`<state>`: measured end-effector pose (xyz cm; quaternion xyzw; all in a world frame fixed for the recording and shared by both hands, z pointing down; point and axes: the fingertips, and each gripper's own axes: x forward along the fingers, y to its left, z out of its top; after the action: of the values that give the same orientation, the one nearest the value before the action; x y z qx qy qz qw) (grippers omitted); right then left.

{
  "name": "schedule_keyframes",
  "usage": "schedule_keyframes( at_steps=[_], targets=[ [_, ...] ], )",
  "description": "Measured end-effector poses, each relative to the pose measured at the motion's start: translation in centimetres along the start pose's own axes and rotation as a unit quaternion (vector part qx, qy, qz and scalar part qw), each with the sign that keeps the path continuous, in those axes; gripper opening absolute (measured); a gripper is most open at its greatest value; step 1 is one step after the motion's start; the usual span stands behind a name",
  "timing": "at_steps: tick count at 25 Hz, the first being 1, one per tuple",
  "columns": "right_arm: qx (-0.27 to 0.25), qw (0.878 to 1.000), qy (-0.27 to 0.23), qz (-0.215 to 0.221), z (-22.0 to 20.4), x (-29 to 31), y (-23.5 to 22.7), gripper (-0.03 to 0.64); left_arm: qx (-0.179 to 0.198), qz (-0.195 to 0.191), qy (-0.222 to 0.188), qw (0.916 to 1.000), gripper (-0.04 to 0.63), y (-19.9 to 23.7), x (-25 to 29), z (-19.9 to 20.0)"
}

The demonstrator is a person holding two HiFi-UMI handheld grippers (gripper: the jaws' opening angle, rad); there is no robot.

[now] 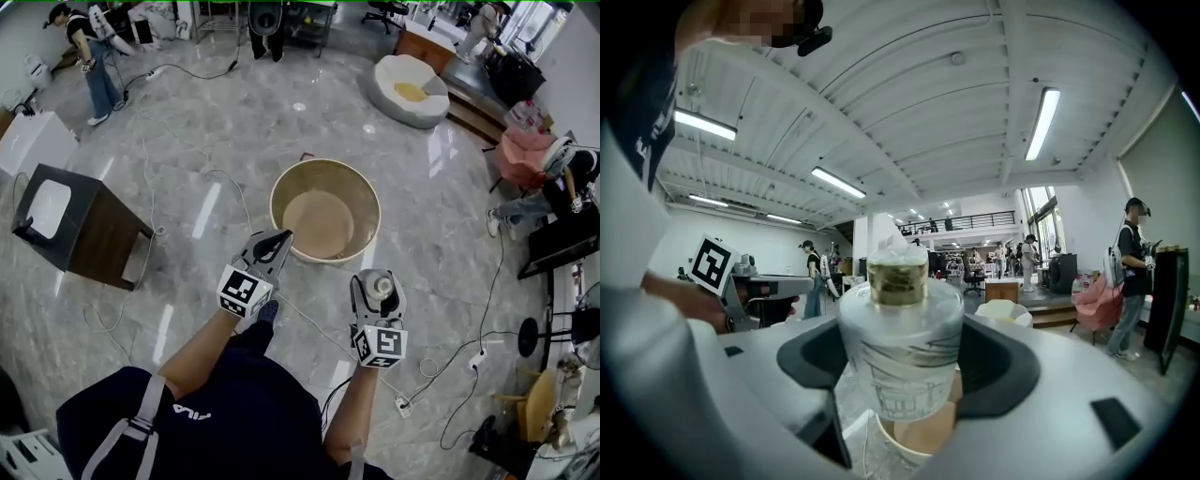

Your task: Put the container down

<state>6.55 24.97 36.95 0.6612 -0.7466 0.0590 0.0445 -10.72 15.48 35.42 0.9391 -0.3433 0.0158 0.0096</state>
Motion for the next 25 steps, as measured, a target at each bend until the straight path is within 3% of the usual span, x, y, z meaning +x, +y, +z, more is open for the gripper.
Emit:
schedule_keyframes(
  at_steps=[5,14,25],
  targets=[
    [-0.004,1.000,-0.002,-0.008,1.4,4.2,-1.5,0.337,-0.009,0.001,-0.001,1.0000,0.025,3.4,3.6,0.4],
    [-0.012,0.999,-0.012,-0.030,4.5,12.4,-2.8,0.337,0.009,-0.021,-0.012,0.9997,0.025,9.8,10.4,2.2],
    [-0.014,0.999,-0.011,-0.033,5.0,17.8,-6.0,0.337,-0.007,-0.039,0.000,0.9992,0.025,11.6,16.6,1.2]
  ],
)
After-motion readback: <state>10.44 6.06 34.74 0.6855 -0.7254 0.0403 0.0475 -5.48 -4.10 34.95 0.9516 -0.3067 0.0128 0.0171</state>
